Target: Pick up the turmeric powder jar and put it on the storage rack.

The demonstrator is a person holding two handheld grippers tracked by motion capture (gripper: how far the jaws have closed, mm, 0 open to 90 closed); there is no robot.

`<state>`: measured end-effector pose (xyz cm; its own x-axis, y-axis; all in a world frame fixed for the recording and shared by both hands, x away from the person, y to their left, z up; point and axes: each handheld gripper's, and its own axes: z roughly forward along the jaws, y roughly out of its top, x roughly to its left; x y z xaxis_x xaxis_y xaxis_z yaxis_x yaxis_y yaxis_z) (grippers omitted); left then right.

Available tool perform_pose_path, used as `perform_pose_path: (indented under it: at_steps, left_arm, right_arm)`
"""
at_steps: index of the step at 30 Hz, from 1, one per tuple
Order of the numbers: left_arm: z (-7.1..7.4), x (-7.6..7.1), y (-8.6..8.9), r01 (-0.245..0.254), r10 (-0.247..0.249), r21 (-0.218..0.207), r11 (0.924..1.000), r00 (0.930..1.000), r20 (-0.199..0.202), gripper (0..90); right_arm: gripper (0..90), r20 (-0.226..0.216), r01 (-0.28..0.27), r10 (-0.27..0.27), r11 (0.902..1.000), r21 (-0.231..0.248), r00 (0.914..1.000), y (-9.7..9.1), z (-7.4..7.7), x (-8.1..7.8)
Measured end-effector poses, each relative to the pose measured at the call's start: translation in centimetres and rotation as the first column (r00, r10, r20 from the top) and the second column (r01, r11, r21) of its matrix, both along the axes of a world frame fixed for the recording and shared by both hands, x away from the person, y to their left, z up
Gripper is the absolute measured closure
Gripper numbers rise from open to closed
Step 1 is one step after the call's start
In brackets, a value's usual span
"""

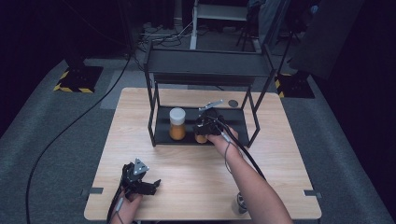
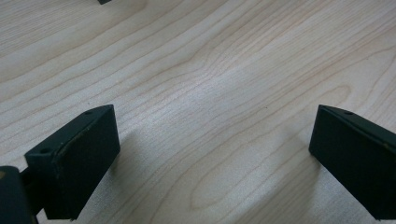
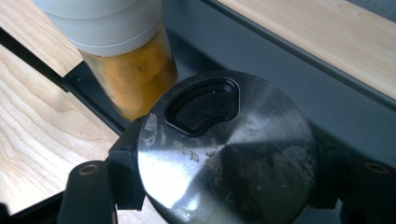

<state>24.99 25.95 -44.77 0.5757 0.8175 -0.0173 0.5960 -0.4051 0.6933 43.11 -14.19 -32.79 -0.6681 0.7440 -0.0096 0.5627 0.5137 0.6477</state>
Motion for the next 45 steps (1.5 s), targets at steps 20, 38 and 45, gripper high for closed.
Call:
perform_pose_path:
  at_steps: [20, 38, 45]
  left_arm:
    - [0.0, 0.0, 0.0, -0.001, 0.001, -0.001, 1.0000, 1.0000, 0.002, 1.9]
    - [0.0, 0.0, 0.0, -0.003, 0.003, 0.001, 1.0000, 1.0000, 0.002, 1.9]
    - [0.0, 0.0, 0.0, -0.003, 0.003, 0.001, 1.0000, 1.0000, 0.002, 1.9]
  right_arm:
    - [31.7, -0.007, 0.017, -0.017, 0.9998, -0.009, 0.9998, 0.8, -1.8, 1.3]
    - [13.1, 0.011, 0.024, -0.025, 0.9987, 0.045, 0.9996, -1.2, 0.3, -1.0]
    - [13.0, 0.033, 0.026, -0.028, 0.9967, 0.077, 0.9991, -3.6, 1.8, -3.5]
